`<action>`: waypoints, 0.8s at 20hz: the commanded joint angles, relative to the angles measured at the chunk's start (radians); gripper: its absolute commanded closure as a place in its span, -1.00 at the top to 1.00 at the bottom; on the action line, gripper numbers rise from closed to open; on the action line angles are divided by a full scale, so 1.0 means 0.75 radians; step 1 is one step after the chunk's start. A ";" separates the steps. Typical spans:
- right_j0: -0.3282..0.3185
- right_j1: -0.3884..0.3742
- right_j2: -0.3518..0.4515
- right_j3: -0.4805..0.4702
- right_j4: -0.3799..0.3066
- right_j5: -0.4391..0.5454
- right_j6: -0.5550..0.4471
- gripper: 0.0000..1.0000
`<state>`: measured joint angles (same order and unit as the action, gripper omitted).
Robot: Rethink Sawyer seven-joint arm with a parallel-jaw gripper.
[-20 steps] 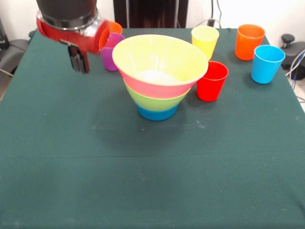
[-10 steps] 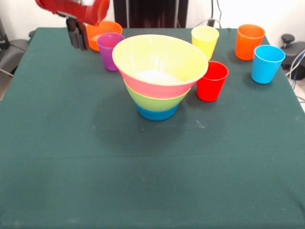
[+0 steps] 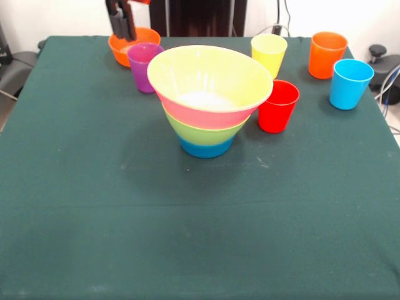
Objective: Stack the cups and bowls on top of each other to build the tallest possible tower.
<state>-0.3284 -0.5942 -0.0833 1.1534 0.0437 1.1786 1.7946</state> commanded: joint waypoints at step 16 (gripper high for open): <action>0.210 -0.058 -0.021 0.279 0.184 0.048 0.390 -1.00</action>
<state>-0.2062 -0.6660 -0.1335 1.2328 0.1645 1.1877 1.8782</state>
